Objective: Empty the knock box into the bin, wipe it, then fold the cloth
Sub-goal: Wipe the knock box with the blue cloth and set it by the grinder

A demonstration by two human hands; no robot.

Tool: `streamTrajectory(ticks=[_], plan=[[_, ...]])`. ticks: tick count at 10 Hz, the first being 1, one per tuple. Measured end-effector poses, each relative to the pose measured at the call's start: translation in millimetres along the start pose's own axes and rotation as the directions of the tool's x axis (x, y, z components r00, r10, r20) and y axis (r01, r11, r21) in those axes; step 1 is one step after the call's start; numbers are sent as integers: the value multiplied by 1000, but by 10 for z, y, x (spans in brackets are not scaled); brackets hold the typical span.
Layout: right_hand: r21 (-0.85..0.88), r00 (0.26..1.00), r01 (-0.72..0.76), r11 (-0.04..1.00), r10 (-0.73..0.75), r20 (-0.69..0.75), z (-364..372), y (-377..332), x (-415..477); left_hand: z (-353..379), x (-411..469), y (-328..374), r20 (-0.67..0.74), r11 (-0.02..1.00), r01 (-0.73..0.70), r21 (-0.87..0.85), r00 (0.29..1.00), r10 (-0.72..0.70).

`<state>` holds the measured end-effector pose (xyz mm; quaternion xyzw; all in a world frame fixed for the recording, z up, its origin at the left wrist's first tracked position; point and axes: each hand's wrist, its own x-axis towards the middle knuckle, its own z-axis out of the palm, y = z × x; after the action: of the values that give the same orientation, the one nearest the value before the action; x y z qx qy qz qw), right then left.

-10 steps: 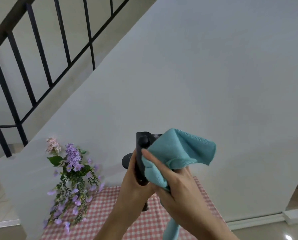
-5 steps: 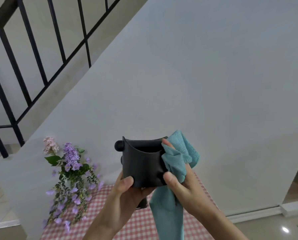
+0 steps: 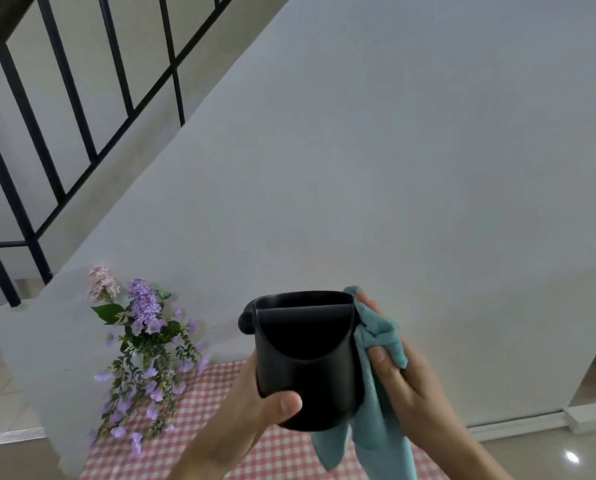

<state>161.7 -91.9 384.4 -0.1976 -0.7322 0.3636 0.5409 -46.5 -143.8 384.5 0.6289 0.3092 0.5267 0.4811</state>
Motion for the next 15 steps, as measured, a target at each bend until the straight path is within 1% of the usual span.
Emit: streamTrajectory(ticks=[1,2,3,4,5,6,7,8,9,10,11,12,13,14,15], plan=[[120,999,-49,992,46,21,-112,-63,21,-1,-14,91,80,997,-22,70,997,16],[80,974,-117,990,99,201,-332,-183,183,-2,69,76,178,973,-121,198,980,86],[25,862,-272,962,232,451,-540,-295,424,-95,52,-76,196,950,-157,271,975,105],[-171,697,-372,912,397,597,-622,-281,588,-327,-127,-501,119,868,98,488,977,-177],[-339,619,-382,860,511,596,-640,-139,624,-326,-136,-621,7,767,316,559,923,-386],[-317,615,-446,837,544,571,-781,0,529,-318,-136,-766,57,874,231,427,958,-281],[-335,646,-503,797,604,467,-976,192,433,-360,-301,-903,-36,912,309,268,950,-311],[-398,665,-561,726,681,307,-1153,587,318,-350,-387,-1054,-52,893,391,222,920,-389],[-388,666,-626,677,722,187,-1327,1068,160,-288,-418,-1120,-130,883,432,185,901,-414],[-450,639,-650,612,761,113,-1459,1598,-52,-184,-434,-1139,-166,879,443,174,893,-418],[-479,609,-695,537,793,6,-1567,2143,-324,-93,-421,-1195,-188,885,441,148,891,-413],[-528,521,-702,479,850,78,-1617,2430,-588,-2,-394,-1227,-179,894,426,142,899,-400],[-608,401,-698,379,910,106,-1607,2536,-794,62,-373,-1249,-184,902,411,132,904,-386],[-558,401,-718,416,903,157,-1432,2402,-872,85,-376,-1297,-220,909,405,98,900,-377],[-313,455,-761,568,811,367,-1096,2039,-849,83,-379,-1341,-222,913,397,90,902,-370]])
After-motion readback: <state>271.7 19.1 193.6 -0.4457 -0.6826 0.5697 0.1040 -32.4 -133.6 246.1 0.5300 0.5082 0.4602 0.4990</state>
